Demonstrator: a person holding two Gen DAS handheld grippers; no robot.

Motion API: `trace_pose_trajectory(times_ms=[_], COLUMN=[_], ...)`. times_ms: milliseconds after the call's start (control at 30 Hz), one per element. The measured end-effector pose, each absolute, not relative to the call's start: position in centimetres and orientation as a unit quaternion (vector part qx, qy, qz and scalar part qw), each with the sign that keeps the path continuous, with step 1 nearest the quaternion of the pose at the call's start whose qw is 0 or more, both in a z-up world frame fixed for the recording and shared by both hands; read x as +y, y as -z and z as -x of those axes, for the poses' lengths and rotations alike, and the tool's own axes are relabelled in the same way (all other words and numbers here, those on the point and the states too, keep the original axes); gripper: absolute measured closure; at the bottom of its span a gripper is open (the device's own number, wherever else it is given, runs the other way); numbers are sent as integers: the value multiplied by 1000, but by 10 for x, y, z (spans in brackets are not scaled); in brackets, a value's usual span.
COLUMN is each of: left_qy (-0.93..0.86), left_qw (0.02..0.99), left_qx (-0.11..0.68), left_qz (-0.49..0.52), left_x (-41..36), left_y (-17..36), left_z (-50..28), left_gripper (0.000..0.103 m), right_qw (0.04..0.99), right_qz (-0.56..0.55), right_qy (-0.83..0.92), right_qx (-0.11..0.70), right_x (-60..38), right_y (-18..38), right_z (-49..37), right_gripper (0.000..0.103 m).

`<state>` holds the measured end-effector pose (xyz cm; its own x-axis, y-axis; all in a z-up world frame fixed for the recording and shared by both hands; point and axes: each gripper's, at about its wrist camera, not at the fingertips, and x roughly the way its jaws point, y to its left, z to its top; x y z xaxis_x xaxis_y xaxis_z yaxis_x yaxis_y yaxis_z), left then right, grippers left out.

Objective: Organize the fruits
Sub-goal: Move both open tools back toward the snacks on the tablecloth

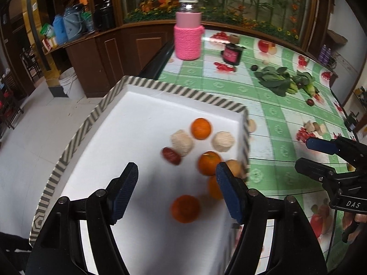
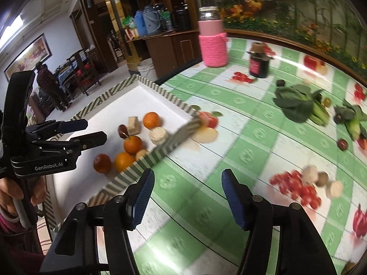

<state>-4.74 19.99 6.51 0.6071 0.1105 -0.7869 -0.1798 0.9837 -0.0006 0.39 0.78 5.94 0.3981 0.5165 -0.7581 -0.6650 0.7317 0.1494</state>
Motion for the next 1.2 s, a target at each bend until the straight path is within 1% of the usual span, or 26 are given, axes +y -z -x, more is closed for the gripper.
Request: trace_pose_trajectory(times_ms=[633, 900, 1200], left_qy=[6, 58, 128], left_qw=[896, 888, 871], left_qx=[443, 455, 474], left_qz=[14, 2, -20], left_x=[104, 60, 1], left_y=[-64, -55, -37], left_z=[23, 1, -44], left_gripper=[33, 34, 34], right_qw=[864, 870, 868], right_qz=[45, 40, 50], right_qy=[-250, -217, -212], right_qx=[434, 441, 446], right_x=[-122, -154, -169], right_y=[-55, -52, -50], right_z=[-9, -23, -42], right_gripper=[39, 39, 39])
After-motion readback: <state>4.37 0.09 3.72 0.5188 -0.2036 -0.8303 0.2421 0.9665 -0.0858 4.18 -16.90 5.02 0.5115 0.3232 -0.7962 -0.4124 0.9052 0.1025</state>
